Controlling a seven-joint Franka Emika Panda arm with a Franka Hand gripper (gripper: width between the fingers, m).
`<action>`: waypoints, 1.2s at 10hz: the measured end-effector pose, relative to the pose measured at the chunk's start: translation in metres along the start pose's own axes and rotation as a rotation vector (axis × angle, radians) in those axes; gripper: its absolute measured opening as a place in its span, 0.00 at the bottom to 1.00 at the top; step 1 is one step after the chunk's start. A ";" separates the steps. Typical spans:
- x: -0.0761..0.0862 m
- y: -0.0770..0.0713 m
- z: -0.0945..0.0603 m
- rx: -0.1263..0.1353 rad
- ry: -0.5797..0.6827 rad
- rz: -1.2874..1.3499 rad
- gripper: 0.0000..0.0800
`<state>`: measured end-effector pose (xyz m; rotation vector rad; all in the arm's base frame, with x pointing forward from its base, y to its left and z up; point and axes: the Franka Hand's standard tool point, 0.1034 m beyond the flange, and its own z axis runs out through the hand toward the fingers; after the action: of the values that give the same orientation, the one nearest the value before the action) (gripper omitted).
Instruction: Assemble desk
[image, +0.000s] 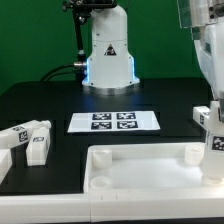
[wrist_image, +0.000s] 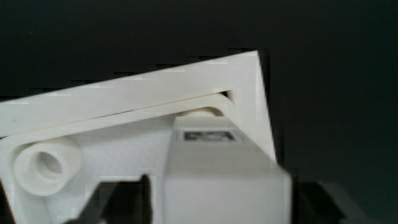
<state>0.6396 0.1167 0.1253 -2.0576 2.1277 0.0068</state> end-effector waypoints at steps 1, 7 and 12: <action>0.001 0.001 0.000 -0.009 0.003 -0.201 0.70; -0.001 0.003 0.001 -0.025 -0.005 -0.698 0.81; 0.003 -0.007 -0.003 -0.021 0.019 -1.061 0.78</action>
Offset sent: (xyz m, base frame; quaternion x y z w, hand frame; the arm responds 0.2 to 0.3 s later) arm 0.0000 0.0000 0.0000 0.0000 0.0000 -0.1296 0.9916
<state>0.6457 0.1131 0.1288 -2.8959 0.8074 -0.1295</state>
